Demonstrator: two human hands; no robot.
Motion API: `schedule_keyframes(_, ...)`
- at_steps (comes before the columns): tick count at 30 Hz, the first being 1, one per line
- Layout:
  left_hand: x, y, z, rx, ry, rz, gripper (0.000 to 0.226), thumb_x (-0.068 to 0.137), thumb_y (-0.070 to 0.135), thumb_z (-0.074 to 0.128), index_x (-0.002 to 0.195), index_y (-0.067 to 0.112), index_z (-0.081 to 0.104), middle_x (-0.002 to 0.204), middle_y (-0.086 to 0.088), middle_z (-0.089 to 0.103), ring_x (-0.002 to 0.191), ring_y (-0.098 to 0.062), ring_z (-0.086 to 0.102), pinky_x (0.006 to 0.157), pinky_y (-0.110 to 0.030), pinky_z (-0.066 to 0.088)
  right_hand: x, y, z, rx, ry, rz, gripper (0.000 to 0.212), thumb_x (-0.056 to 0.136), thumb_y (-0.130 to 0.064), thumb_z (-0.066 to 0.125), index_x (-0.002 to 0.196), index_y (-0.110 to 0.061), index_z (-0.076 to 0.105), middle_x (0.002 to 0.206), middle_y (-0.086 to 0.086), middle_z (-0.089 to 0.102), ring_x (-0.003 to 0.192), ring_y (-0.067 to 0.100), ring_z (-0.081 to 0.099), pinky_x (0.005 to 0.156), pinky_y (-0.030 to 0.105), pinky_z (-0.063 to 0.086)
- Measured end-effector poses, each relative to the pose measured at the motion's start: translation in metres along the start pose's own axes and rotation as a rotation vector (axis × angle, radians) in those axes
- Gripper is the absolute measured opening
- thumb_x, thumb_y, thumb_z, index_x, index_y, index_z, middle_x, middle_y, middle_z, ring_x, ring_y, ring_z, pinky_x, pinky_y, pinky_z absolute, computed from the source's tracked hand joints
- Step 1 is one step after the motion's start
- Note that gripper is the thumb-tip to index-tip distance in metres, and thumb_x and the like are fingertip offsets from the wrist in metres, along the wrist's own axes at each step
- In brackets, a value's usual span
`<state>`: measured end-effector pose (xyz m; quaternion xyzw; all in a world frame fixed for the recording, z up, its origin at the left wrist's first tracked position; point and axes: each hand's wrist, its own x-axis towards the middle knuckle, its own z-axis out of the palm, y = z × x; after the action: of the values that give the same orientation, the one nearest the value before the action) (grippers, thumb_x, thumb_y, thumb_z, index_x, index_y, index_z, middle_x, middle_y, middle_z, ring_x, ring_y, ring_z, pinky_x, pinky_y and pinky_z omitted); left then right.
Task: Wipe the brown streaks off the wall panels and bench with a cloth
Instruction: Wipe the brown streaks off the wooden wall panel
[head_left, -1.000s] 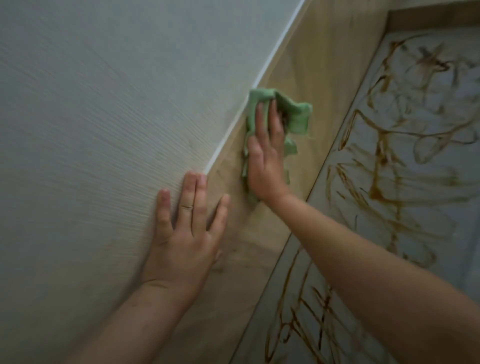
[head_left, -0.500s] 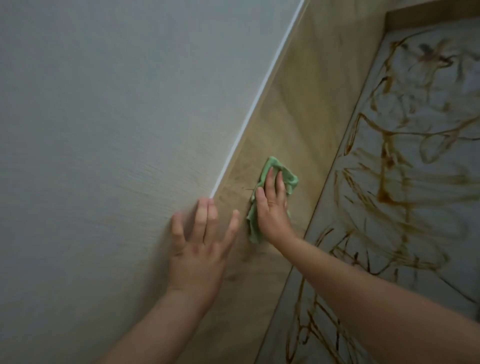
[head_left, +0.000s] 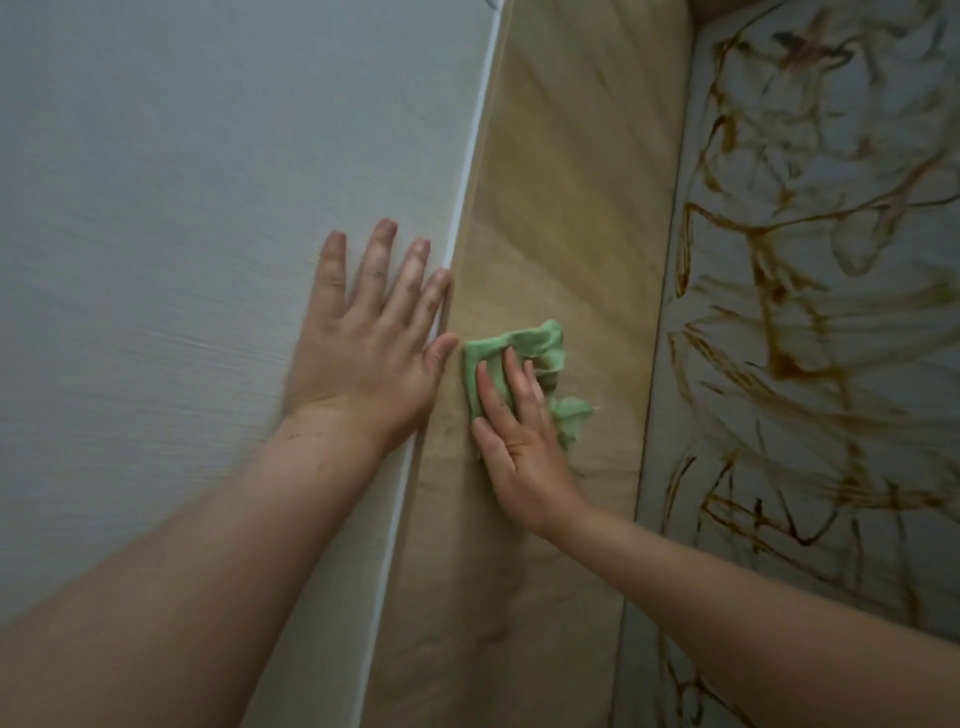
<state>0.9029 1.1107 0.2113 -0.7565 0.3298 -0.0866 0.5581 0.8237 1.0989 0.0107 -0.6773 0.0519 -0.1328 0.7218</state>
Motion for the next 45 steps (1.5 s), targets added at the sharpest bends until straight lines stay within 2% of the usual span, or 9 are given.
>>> schedule_keyframes(4,0.001,-0.001,0.001,-0.008,0.001,0.002,0.069,0.104,0.052,-0.005,0.166,0.022,0.002,0.173,-0.008,-0.002,0.157,-0.04,-0.014,0.12,-0.064,-0.015,0.075,0.011,-0.006,-0.058,0.208,-0.039,0.055,0.106,-0.05,0.026,0.159,-0.052,0.011,0.171,-0.019,-0.001,0.16,0.014,-0.005,0.128,0.039,-0.002)
schedule_keyframes(9,0.003,0.0,0.002,0.012,0.008,0.014,0.07,0.104,0.052,-0.005,0.165,0.018,0.0,0.173,-0.011,-0.003,0.156,-0.043,-0.015,0.118,-0.067,-0.015,0.141,0.044,-0.042,0.057,0.319,0.417,0.059,0.106,-0.047,0.017,0.164,-0.045,0.007,0.173,-0.012,-0.001,0.159,0.014,-0.004,0.128,0.052,0.001)
schedule_keyframes(17,0.001,0.001,0.003,-0.013,0.025,0.013,0.07,0.104,0.048,-0.004,0.165,0.015,0.0,0.172,-0.014,-0.005,0.155,-0.045,-0.015,0.118,-0.068,-0.013,0.121,-0.015,-0.027,-0.051,0.196,-0.115,0.058,0.104,-0.044,0.023,0.161,-0.042,0.015,0.173,-0.01,0.004,0.16,0.016,-0.003,0.129,0.039,0.001)
schedule_keyframes(20,0.002,0.002,0.002,-0.004,0.029,0.021,0.069,0.105,0.049,-0.001,0.165,0.014,0.002,0.172,-0.015,-0.002,0.155,-0.046,-0.013,0.116,-0.068,-0.015,0.175,-0.003,-0.05,-0.096,0.296,-0.055,0.062,0.103,-0.046,0.022,0.164,-0.034,0.021,0.174,-0.005,0.01,0.16,0.019,0.005,0.129,0.044,0.006)
schedule_keyframes(24,0.002,0.0,0.001,-0.011,0.04,0.01,0.069,0.106,0.049,0.002,0.165,0.013,0.004,0.172,-0.016,0.001,0.155,-0.047,-0.011,0.114,-0.069,-0.018,0.175,0.01,-0.056,-0.013,0.3,0.202,0.063,0.103,-0.05,0.014,0.164,-0.041,0.005,0.174,-0.009,-0.001,0.16,0.013,-0.004,0.129,0.05,0.003)
schedule_keyframes(29,0.002,0.0,0.0,-0.01,0.021,0.021,0.069,0.106,0.045,-0.003,0.163,0.007,-0.008,0.17,-0.02,-0.011,0.152,-0.05,-0.019,0.109,-0.071,-0.024,0.047,-0.015,-0.004,-0.049,0.051,-0.074,0.061,0.104,-0.044,0.025,0.157,-0.058,-0.003,0.169,-0.022,-0.016,0.158,0.013,-0.015,0.128,0.035,-0.007)
schedule_keyframes(33,0.002,-0.001,-0.002,0.002,0.006,0.037,0.069,0.107,0.046,-0.001,0.163,0.005,-0.005,0.171,-0.021,-0.008,0.153,-0.051,-0.014,0.11,-0.071,-0.022,0.087,0.001,-0.027,-0.134,0.056,-0.197,0.064,0.104,-0.036,0.034,0.159,-0.053,0.007,0.172,-0.011,-0.001,0.161,0.023,-0.002,0.129,0.039,0.0)
schedule_keyframes(40,0.004,0.0,0.003,0.033,0.021,0.027,0.071,0.106,0.049,0.0,0.164,0.007,-0.004,0.171,-0.02,-0.005,0.154,-0.05,-0.009,0.114,-0.071,-0.015,0.149,0.01,-0.038,0.066,0.321,0.389,0.06,0.105,-0.039,0.02,0.164,-0.039,0.013,0.173,-0.009,0.005,0.159,0.015,0.001,0.128,0.05,-0.002)
schedule_keyframes(45,0.003,0.001,0.002,0.055,0.02,0.032,0.07,0.107,0.049,0.0,0.164,0.009,-0.003,0.171,-0.019,-0.005,0.154,-0.05,-0.01,0.114,-0.07,-0.014,0.052,0.009,-0.009,0.186,0.176,0.794,0.055,0.109,-0.046,0.02,0.161,-0.052,0.001,0.173,-0.014,-0.003,0.159,0.026,-0.004,0.124,0.054,-0.004)
